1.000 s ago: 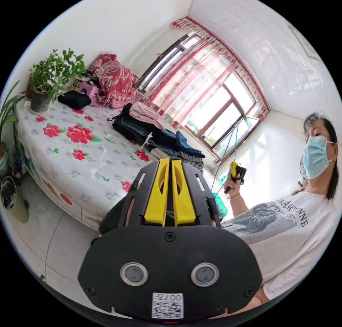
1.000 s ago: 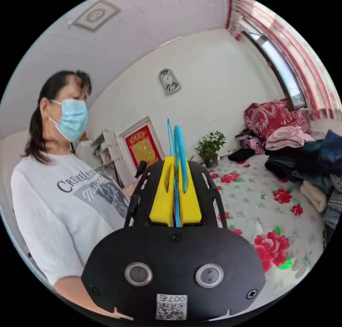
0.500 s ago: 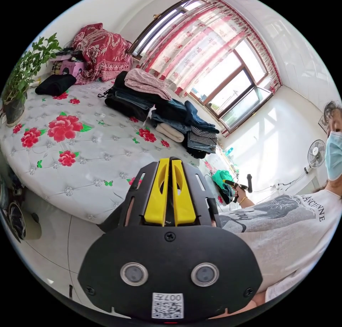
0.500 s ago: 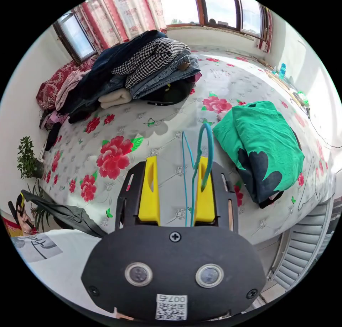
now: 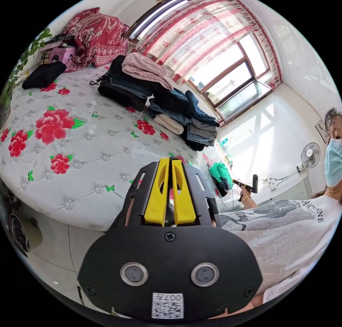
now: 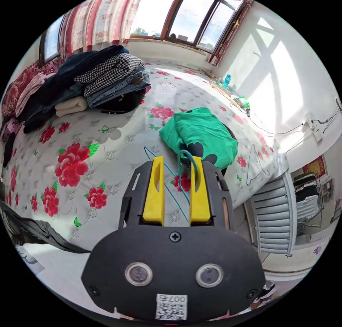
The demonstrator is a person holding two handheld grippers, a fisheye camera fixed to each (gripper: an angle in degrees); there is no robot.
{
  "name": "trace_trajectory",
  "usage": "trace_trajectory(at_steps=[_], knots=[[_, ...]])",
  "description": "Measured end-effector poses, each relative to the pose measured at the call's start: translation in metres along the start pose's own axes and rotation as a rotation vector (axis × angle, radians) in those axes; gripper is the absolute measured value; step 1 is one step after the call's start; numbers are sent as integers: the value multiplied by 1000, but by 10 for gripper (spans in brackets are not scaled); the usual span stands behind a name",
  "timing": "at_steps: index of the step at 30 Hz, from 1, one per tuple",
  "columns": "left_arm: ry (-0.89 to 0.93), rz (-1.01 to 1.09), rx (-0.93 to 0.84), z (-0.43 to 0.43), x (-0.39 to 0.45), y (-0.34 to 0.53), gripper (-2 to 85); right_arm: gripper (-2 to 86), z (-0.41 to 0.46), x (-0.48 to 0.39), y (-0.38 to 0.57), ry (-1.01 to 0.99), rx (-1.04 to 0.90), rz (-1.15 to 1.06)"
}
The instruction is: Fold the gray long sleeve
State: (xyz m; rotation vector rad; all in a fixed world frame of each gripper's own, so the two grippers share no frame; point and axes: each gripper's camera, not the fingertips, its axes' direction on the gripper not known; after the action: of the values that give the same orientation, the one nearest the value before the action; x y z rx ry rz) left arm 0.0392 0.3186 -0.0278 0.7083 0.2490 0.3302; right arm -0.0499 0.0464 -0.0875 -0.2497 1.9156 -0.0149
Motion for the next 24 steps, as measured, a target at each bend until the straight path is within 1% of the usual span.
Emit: trace_trajectory(at_steps=[1,2,3,4,5,6,8,11,12,14,16,18,21,22,23,24], knots=[[8,0,-6,1,-3,-4,-9,67,7,0,-7,-48,-52,-17],[24,1,-20,3,-10,-11,-9,67,21,-5,-21,-124,-162,-78],[33,8,-37,6,-14,-19,-9,68,27,-16,-32,-157,-227,-154],[33,15,-45,7,-16,-23,-9,67,27,-20,-37,-163,-245,-172],[25,33,-59,9,-18,-31,-9,66,22,-24,-47,-170,-235,-164],[16,53,-71,11,-20,-37,-9,63,11,-24,-53,-194,-159,-153],[28,68,-86,17,-24,-45,-9,67,13,-21,-56,-250,-116,-123],[70,58,-100,26,-35,-55,-9,78,48,-17,-50,-311,-226,-56],[77,59,-105,28,-38,-58,-9,79,52,-13,-44,-322,-197,-18],[75,66,-113,29,-41,-63,-9,81,55,-6,-37,-305,-165,49],[77,65,-121,31,-45,-67,-9,86,65,2,-35,-317,-183,85],[79,61,-125,34,-51,-73,-9,94,93,10,-31,-319,-335,91],[78,45,-121,39,-57,-78,-9,93,122,16,-14,-237,-459,130],[75,43,-119,40,-57,-79,-9,92,122,20,-11,-230,-446,160],[68,41,-118,40,-58,-80,-9,89,115,25,-6,-248,-377,214],[59,39,-119,41,-59,-81,-9,86,103,24,-1,-327,-293,223]])
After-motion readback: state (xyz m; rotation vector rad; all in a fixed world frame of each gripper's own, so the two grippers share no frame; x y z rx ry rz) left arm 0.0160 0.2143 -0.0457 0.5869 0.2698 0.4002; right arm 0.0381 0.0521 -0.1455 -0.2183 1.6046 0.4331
